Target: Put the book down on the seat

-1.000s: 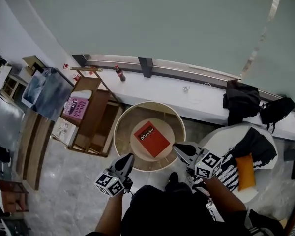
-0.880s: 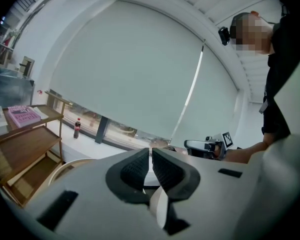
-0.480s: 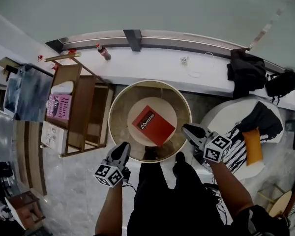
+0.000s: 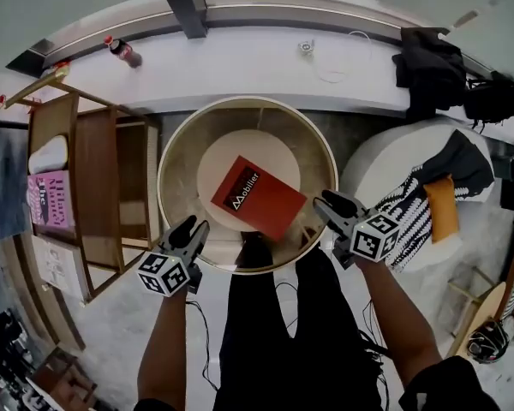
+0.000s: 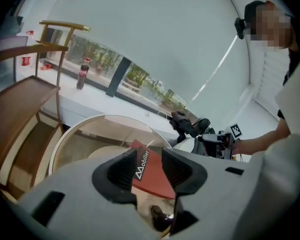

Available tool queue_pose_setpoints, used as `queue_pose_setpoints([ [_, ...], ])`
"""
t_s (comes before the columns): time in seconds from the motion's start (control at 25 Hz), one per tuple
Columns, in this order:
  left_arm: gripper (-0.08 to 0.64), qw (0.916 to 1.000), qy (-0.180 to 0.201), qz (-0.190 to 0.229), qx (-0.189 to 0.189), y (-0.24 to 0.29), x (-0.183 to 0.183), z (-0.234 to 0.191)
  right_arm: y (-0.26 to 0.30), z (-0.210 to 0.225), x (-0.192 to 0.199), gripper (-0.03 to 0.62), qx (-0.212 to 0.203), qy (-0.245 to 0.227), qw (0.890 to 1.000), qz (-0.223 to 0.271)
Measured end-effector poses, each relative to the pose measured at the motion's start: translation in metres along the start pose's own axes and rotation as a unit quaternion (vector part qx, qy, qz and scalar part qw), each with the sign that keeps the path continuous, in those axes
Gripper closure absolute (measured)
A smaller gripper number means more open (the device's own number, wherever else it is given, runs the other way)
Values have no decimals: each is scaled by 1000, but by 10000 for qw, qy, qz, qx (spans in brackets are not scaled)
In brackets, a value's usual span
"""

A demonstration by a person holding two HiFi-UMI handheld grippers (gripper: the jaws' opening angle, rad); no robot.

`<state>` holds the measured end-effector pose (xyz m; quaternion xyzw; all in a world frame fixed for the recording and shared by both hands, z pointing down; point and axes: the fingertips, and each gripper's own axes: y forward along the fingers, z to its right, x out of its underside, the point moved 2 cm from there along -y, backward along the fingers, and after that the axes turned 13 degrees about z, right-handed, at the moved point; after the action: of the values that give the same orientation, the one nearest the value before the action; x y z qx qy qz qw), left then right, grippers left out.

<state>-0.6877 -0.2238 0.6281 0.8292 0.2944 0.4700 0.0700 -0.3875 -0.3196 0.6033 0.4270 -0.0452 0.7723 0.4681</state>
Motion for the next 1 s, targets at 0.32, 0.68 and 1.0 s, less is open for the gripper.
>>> queue_pose_setpoints([
  [0.32,383,9928,100,-1061,554,52,48,-59,-7,62,105,454,1148,1219,9857,-205],
  [0.68,371,9785,228,-1880,814,97,79,-83,4,65,170,445,1574,1971,9676,42],
  [1.0,371,9674,344,-2281,1047,123,91,-83,17,68,186,445,1560,2152,9640,103],
])
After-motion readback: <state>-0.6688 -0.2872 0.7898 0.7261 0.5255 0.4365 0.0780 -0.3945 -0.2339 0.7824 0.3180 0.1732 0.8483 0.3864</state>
